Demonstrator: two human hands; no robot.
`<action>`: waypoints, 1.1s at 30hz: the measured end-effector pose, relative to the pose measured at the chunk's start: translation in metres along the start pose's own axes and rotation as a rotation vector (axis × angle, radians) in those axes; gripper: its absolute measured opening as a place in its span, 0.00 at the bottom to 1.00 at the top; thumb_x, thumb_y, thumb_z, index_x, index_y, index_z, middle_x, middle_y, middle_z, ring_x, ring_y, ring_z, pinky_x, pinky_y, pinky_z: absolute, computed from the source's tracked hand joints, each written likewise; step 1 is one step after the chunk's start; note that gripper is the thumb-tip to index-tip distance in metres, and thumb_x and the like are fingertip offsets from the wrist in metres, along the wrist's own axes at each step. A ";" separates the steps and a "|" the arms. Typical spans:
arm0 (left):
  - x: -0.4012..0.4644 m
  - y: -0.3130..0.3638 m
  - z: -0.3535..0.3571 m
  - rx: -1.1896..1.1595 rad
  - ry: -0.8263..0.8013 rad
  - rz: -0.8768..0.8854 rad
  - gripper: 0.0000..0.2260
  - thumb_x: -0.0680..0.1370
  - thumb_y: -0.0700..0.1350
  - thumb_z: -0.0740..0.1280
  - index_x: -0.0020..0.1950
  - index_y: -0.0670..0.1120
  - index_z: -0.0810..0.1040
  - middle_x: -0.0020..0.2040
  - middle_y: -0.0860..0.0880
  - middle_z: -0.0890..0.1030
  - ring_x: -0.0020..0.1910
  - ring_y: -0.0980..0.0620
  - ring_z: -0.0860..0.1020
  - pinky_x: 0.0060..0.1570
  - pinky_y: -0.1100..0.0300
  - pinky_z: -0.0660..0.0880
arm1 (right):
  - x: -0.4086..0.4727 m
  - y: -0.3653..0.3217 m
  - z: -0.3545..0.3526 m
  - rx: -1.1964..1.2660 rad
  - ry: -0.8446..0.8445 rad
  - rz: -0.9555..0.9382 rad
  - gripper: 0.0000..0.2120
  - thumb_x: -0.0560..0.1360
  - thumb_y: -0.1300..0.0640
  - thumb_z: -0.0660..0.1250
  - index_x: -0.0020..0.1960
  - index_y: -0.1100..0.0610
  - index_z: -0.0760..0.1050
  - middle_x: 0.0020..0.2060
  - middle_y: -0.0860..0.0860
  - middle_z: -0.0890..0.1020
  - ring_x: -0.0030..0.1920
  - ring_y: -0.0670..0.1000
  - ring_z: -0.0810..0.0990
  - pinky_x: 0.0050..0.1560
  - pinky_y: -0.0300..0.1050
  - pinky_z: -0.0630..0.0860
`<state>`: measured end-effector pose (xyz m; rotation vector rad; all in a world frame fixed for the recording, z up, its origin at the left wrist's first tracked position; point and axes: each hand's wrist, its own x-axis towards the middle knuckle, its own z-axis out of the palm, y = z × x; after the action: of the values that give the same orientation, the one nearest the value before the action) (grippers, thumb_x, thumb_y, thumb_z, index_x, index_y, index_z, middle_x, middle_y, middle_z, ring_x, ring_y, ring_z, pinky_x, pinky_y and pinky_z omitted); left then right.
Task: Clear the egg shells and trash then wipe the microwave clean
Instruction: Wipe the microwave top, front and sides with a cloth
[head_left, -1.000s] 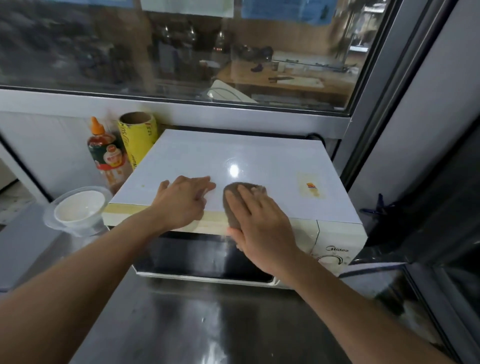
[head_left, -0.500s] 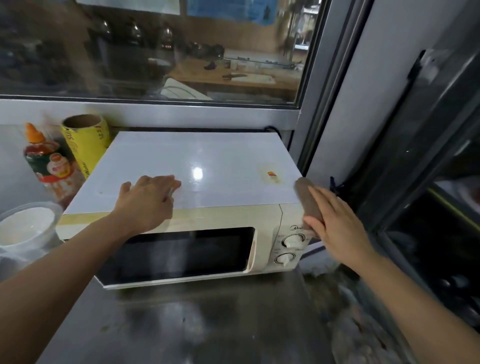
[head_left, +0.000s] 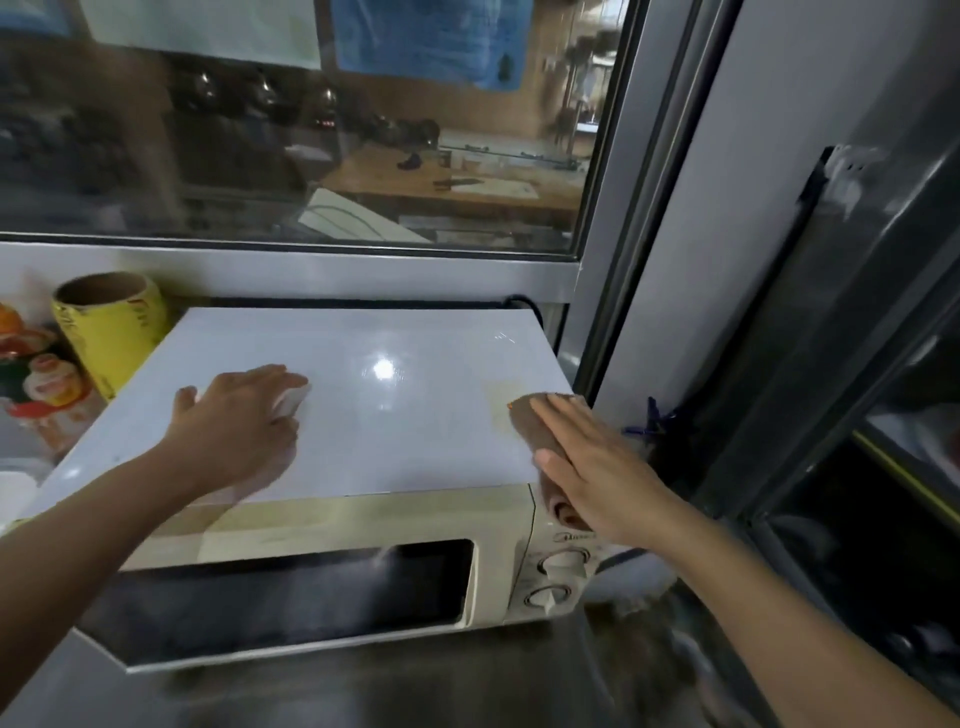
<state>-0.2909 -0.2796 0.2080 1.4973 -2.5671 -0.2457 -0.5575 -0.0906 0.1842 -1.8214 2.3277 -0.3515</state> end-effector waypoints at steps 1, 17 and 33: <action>0.007 -0.004 -0.001 0.016 -0.014 -0.022 0.20 0.79 0.48 0.59 0.71 0.56 0.65 0.75 0.54 0.63 0.73 0.47 0.61 0.70 0.42 0.54 | 0.012 0.006 -0.005 0.045 -0.024 -0.007 0.27 0.82 0.46 0.47 0.77 0.47 0.40 0.76 0.43 0.42 0.75 0.45 0.38 0.71 0.42 0.38; 0.039 -0.028 0.008 0.186 -0.098 -0.138 0.21 0.80 0.54 0.50 0.74 0.62 0.54 0.76 0.60 0.54 0.75 0.51 0.56 0.71 0.43 0.54 | 0.213 0.045 -0.013 0.222 0.049 0.152 0.25 0.81 0.47 0.51 0.76 0.49 0.51 0.75 0.49 0.52 0.71 0.58 0.62 0.70 0.50 0.58; 0.056 -0.089 -0.016 0.053 -0.072 -0.097 0.17 0.80 0.52 0.56 0.70 0.60 0.64 0.74 0.59 0.61 0.74 0.51 0.57 0.70 0.43 0.55 | 0.212 -0.030 0.005 0.000 -0.037 -0.132 0.25 0.81 0.51 0.51 0.77 0.49 0.49 0.76 0.46 0.52 0.76 0.49 0.47 0.74 0.45 0.48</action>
<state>-0.2393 -0.3732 0.2074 1.6644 -2.5785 -0.2498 -0.5799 -0.3039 0.1910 -1.9687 2.1891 -0.3319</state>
